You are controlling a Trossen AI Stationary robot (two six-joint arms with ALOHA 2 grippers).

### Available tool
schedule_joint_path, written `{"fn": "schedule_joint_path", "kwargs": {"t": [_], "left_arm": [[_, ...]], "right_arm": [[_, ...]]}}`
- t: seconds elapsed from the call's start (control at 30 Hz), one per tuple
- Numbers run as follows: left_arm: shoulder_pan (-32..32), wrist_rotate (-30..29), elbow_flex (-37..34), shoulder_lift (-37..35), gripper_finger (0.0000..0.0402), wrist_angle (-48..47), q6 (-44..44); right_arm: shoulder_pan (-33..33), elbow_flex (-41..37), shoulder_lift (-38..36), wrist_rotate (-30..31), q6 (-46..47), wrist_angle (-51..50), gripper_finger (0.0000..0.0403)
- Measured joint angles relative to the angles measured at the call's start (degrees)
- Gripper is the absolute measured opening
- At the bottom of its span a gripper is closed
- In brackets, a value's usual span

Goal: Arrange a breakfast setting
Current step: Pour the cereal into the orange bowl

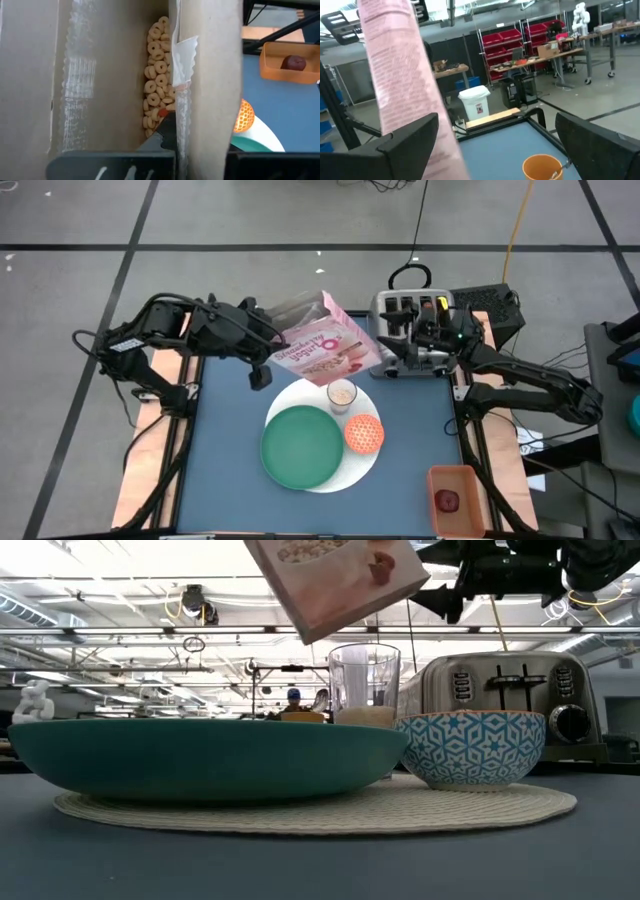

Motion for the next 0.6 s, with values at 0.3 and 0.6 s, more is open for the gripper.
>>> {"fn": "schedule_joint_path", "kwargs": {"t": [0.3,0.6], "left_arm": [[0.02,-0.12,0.00,0.00,0.0003,0.47,1.40],[0.03,-0.09,0.10,0.00,0.0003,4.21,3.96]], "right_arm": [[-1.54,0.00,-5.79,-9.43,1.36,-0.27,0.0393],[-4.16,0.00,-13.61,-10.12,-0.18,-7.98,0.0393]]}}
